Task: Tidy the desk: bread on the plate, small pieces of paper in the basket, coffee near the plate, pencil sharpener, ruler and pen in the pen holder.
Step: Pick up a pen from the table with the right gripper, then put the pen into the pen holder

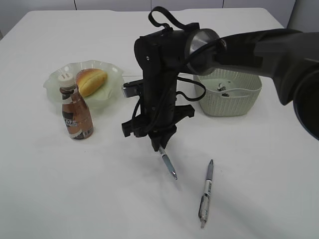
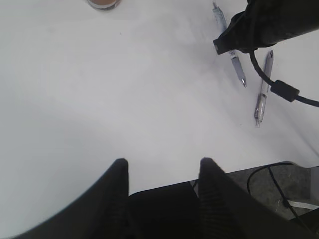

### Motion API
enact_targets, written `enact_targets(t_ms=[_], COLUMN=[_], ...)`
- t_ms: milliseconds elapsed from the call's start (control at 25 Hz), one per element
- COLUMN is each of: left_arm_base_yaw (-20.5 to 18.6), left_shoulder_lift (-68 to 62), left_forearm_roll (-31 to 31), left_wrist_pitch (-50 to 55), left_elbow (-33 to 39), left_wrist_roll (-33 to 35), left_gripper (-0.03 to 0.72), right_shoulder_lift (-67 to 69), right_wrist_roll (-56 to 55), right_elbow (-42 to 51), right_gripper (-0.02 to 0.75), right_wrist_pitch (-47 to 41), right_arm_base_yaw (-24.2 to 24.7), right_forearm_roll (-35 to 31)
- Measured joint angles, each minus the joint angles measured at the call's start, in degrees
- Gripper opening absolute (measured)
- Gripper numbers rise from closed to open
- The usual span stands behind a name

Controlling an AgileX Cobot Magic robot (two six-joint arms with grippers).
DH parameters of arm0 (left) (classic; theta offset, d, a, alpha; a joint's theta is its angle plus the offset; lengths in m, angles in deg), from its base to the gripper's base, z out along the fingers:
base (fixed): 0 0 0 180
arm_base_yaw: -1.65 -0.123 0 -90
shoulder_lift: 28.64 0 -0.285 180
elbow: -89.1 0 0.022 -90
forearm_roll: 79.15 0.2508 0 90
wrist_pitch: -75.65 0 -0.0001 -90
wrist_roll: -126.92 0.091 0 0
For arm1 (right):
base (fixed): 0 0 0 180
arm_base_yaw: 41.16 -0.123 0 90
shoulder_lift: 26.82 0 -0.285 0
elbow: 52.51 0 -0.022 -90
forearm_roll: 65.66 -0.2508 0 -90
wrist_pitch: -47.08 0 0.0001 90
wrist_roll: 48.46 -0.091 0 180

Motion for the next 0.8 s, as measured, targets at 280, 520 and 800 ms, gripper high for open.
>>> enact_targets(t_ms=[280,520,800], left_arm_base_yaw=[0.0,0.0,0.0], left_shoulder_lift=[0.0,0.0,0.0], left_forearm_roll=[0.0,0.2,0.4], left_wrist_pitch=[0.0,0.0,0.0], left_elbow=[0.0,0.0,0.0], left_wrist_roll=[0.0,0.0,0.0], left_gripper=[0.336,0.336,0.335], right_shoulder_lift=[-3.6,-9.8,-23.0], right_wrist_roll=[0.9,1.1,0.8], right_elbow=[0.0,2.1,24.6], right_gripper=[0.081,0.08,0.08], right_wrist_pitch=[-0.2,2.8,25.0], right_arm_base_yaw=[0.0,0.0,-0.1], right_forearm_roll=[2.5,7.3,10.3])
